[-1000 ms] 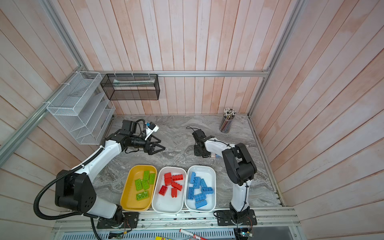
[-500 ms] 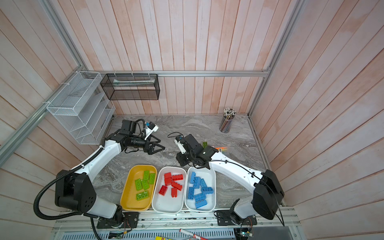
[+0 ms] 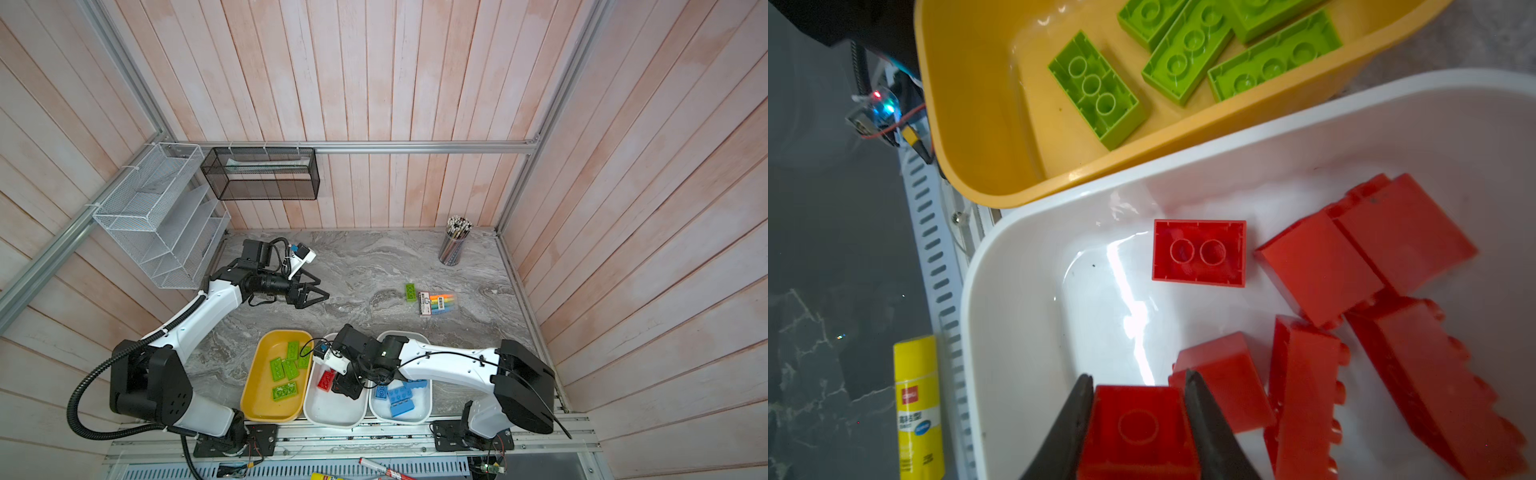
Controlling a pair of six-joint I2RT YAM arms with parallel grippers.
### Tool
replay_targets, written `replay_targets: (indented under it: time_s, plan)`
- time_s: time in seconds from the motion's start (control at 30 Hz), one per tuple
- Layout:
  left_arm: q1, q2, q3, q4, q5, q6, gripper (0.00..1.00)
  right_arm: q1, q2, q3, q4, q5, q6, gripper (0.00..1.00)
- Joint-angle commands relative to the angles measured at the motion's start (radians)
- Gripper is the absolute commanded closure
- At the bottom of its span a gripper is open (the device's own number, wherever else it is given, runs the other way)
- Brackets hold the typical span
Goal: Sort the legos into containers by color
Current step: 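Carry the small red brick into the middle white tub and release, then return the right gripper to the pile and grasp the last lime-green brick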
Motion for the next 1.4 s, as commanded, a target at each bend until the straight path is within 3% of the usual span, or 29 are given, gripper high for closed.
replay_targets:
  time_s: [0.0,0.1,0.27,0.4,0.47,0.63,0.77,0.87,0.93,1.13,1.37]
  plan:
    - [0.006,-0.016,0.009,-0.002,0.013,0.014,0.01,0.008,0.044,0.037,0.003,0.011,-0.086,0.69]
    - [0.006,-0.017,0.009,-0.003,0.013,0.014,0.02,0.008,0.062,0.053,0.004,0.011,-0.105,0.63]
    - [0.006,-0.011,0.007,0.001,0.02,0.012,0.02,-0.005,0.007,0.072,-0.05,0.06,-0.122,0.42]
    - [0.006,-0.005,0.007,0.006,0.027,0.009,0.01,-0.095,-0.089,0.096,-0.1,0.019,-0.098,0.33]
    - [0.006,-0.004,0.01,0.006,0.03,0.009,0.01,-0.159,-0.14,0.098,-0.125,-0.005,-0.099,0.33]
    - [0.006,-0.002,0.009,0.005,0.034,0.007,0.02,-0.372,-0.21,0.091,-0.204,0.066,-0.138,0.33]
    - [0.005,-0.008,0.004,0.012,0.042,-0.002,0.02,-0.596,-0.158,0.132,-0.27,0.096,-0.143,0.33]
    - [0.007,-0.015,0.003,0.02,0.052,-0.01,0.02,-0.704,-0.086,0.16,-0.263,0.154,-0.124,0.33]
    - [0.006,-0.018,0.002,0.018,0.055,-0.008,0.02,-0.75,-0.035,0.178,-0.238,0.235,-0.099,0.32]
    - [0.006,-0.018,-0.002,0.013,0.053,-0.005,0.02,-0.852,0.13,0.264,-0.143,0.299,-0.035,0.33]
    - [0.007,-0.023,-0.007,0.016,0.051,-0.005,0.02,-0.882,0.314,0.39,-0.079,0.263,-0.011,0.35]
